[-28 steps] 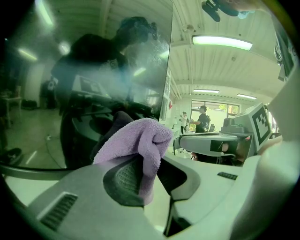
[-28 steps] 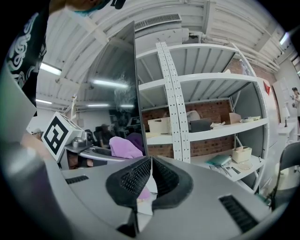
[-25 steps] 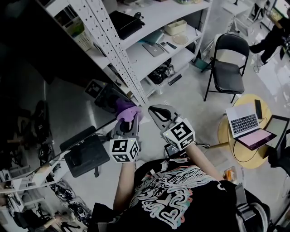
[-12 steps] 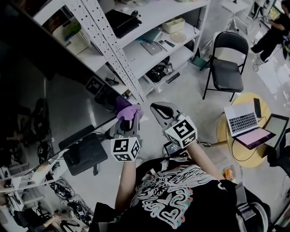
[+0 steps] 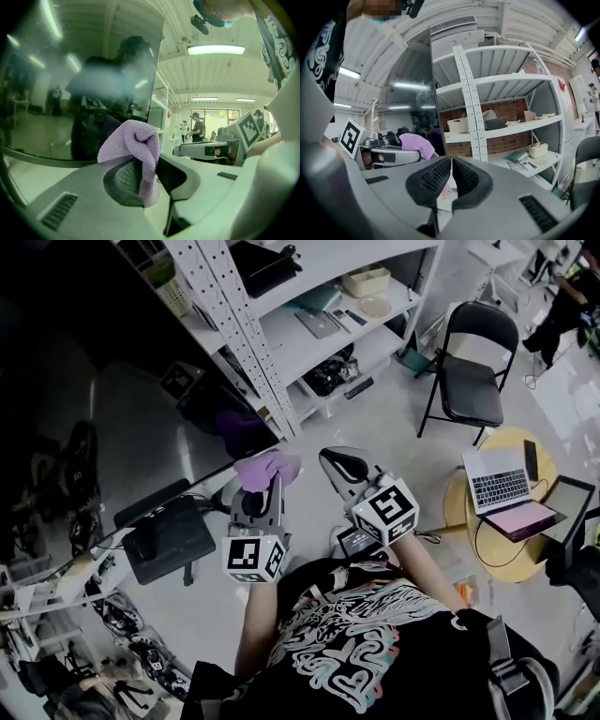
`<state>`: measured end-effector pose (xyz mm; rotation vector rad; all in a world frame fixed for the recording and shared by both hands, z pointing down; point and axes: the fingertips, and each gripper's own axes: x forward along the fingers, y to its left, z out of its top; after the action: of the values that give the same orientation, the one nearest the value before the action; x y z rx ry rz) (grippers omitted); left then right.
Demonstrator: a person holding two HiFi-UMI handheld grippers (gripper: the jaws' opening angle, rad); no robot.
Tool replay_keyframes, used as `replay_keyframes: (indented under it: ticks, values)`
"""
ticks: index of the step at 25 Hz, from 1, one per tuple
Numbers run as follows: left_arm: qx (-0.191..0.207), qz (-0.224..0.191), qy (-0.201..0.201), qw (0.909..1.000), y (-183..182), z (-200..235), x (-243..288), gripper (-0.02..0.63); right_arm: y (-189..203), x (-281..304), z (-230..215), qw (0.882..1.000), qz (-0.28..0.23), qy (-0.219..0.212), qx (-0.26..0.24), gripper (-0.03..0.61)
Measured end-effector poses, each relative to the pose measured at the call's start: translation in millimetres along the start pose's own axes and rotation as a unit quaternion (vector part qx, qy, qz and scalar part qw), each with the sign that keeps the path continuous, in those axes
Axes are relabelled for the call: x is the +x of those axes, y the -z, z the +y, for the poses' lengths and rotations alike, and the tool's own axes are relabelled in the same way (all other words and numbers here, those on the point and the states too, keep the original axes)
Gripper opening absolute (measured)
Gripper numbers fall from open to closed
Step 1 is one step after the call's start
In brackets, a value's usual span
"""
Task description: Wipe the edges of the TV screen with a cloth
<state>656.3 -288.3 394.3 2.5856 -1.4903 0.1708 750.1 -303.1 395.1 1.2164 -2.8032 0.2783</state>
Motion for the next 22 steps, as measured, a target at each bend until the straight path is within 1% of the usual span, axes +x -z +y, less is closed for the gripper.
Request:
replay_keyframes:
  ticks: [3,8,10,13,18,20,22]
  values:
    - [0.007,-0.008,0.009,0.9999,0.7,-5.3,-25.7,0.086,4.5,-17.4,10.8,1.0,0.002,0.012,-0.002,0.034]
    - [0.006,-0.014,0.015,0.9998,5.5,-10.7,-76.8,0.086,13.3,-48.5,37.7,0.999,0.007,0.049,0.005,0.034]
    - [0.009,-0.019,0.015,0.9997,5.7,-12.6,-98.6,0.086,13.4,-59.4,54.6,0.998,0.001,0.055,0.005,0.034]
    - [0.018,-0.026,0.016,0.9994,5.0,-16.1,-133.3,0.085,10.9,-75.3,83.5,0.998,-0.024,0.06,0.012,0.034]
    - [0.008,-0.037,0.02,0.9991,12.7,-21.4,-193.6,0.086,10.6,-106.7,137.1,0.995,-0.052,0.076,0.028,0.034]
    - [-0.001,-0.045,0.024,0.9987,17.3,-22.5,-210.0,0.086,11.8,-120.1,155.8,0.994,-0.055,0.089,0.022,0.034]
    - [-0.005,-0.051,0.036,0.998,21.8,-25.6,-223.4,0.084,17.1,-131.5,174.3,0.994,-0.047,0.098,0.001,0.034]
